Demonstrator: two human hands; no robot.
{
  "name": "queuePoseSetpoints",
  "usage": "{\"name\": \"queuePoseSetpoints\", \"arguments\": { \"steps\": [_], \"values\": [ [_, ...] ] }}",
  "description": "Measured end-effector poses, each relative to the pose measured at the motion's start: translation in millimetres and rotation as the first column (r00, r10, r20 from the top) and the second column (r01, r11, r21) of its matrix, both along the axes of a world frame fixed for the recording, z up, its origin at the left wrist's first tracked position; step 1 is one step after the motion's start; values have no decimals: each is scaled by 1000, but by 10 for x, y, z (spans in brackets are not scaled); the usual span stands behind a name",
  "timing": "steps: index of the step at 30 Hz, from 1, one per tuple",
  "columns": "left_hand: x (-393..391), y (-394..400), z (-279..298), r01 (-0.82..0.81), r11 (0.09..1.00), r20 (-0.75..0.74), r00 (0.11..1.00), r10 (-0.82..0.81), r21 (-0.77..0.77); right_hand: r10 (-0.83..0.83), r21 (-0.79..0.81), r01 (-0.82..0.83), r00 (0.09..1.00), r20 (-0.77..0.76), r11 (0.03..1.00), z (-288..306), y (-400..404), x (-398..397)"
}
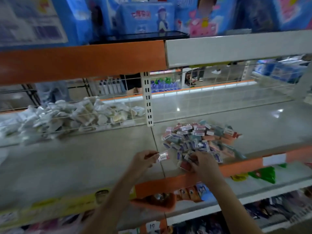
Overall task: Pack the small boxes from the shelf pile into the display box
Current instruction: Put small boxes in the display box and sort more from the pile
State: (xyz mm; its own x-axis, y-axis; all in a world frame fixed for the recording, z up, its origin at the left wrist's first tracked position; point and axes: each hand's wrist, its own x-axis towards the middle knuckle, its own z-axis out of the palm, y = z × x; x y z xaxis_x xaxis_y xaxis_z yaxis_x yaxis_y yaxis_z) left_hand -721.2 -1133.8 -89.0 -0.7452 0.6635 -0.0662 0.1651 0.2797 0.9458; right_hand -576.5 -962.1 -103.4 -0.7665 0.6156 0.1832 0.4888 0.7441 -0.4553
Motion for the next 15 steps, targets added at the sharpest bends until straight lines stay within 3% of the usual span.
{"name": "queuePoseSetpoints", "arguments": {
  "steps": [4,7,15],
  "values": [
    [20,-116,60,-50,998,94,994,47,30,28,-53,-29,999,-23,998,78,0,-41],
    [17,-237,102,-75,995,166,984,64,61,45,-130,-65,988,-150,989,117,-137,-54],
    [-19,-855,271,-213,969,274,946,173,124,369,-194,-427,888,-273,883,396,-855,-290]
  ]
}}
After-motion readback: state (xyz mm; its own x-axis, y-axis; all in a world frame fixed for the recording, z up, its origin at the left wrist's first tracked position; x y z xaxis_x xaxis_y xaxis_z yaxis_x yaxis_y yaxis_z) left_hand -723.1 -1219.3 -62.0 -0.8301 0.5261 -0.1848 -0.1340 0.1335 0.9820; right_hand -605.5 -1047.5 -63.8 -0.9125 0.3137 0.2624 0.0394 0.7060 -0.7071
